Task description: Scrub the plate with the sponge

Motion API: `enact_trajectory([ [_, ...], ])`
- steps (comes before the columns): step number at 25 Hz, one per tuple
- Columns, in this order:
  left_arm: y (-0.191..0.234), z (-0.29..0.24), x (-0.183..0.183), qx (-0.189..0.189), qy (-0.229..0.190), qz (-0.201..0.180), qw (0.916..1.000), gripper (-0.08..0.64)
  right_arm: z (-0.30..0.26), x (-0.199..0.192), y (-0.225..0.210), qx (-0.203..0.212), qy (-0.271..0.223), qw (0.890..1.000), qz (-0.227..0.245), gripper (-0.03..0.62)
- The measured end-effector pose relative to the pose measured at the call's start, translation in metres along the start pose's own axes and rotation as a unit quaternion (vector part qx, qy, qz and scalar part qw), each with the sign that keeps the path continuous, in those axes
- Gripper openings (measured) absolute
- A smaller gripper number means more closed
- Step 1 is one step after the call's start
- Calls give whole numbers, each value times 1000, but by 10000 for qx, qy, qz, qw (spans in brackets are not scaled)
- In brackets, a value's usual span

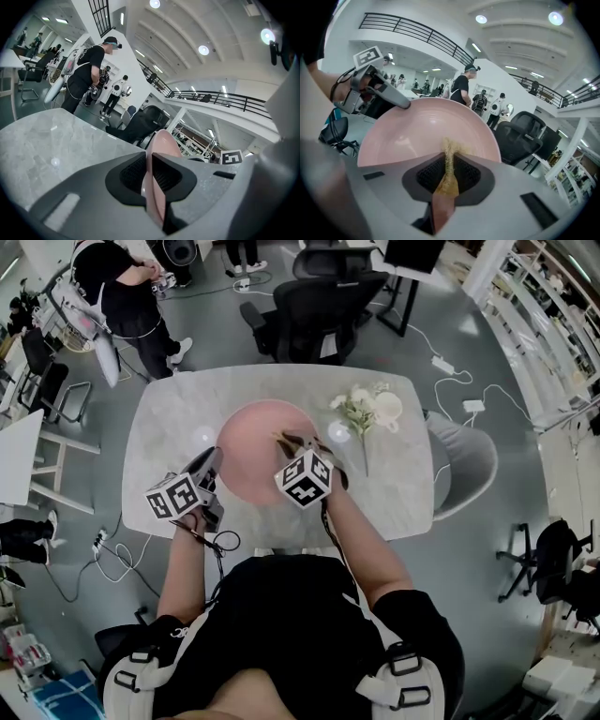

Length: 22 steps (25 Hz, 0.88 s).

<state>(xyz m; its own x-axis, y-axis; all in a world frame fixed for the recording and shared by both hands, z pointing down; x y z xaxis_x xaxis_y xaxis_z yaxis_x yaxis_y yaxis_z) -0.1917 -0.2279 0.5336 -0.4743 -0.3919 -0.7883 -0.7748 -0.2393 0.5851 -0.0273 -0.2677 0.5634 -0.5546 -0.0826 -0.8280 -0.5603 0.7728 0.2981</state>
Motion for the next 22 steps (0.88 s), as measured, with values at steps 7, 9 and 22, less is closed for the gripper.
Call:
enact_trajectory([
  [7, 7, 1, -2, 77, -9, 109, 9999, 40, 3, -9, -30, -464, 99, 9986, -233, 52],
  [9, 10, 2, -4, 110, -27, 173, 9998, 40, 3, -11, -23, -390, 151, 9990, -176, 54],
  [22, 27, 8, -4, 367, -237, 732, 9964, 40, 5, -31, 64, 730, 450, 9962, 148, 54],
])
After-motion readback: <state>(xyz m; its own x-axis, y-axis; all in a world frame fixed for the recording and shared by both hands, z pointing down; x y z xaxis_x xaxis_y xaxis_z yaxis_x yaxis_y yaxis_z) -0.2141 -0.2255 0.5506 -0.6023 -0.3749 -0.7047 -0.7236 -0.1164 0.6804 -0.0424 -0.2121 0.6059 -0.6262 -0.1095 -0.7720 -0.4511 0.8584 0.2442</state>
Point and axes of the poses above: the fingertips, and each gripper's own axes: z backward along the fingers, y to its left, x out of its top, the point moved 2 cm from there along z, backward along the fingers, and after that the axes turned 8 degrees about -y, right-handed, at the moved point
